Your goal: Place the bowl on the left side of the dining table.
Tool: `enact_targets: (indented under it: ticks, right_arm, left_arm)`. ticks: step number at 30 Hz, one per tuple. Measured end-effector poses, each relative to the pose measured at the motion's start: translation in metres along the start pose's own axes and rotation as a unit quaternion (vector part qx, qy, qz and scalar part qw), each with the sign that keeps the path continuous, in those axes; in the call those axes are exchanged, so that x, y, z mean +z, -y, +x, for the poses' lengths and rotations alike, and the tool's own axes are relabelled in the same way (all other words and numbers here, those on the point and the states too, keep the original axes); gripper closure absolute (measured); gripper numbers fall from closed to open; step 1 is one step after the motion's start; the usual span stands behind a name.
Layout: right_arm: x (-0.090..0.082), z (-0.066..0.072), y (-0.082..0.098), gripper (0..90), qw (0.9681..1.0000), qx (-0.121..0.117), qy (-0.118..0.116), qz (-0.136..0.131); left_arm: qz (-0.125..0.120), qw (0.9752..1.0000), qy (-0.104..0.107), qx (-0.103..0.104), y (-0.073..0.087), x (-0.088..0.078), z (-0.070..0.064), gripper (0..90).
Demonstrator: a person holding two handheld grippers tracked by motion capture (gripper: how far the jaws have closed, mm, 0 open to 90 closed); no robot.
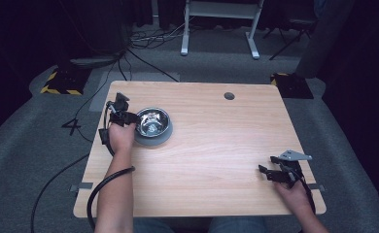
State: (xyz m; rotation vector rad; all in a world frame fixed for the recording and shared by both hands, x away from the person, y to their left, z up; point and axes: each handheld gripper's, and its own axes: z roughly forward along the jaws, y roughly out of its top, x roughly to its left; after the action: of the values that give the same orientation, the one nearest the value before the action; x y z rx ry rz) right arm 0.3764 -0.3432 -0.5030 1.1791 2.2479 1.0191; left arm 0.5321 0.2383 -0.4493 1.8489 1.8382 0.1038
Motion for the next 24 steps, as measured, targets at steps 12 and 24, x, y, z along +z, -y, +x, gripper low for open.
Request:
enact_targets:
  ticks: [12, 24]
  right_arm:
    - [0.0, 0.0, 0.0, 30.9, 1.0, 0.0, 0.0, 0.0]
    - [0.0, 0.0, 0.0, 30.9, 1.0, 0.0, 0.0, 0.0]
  left_arm:
    - [-0.043, 0.9952, -0.006, 0.087, 0.002, -0.048, -0.03, 46.2]
    - [-0.087, 0.9884, 0.064, 0.106, 0.03, -0.092, -0.036, 46.0]
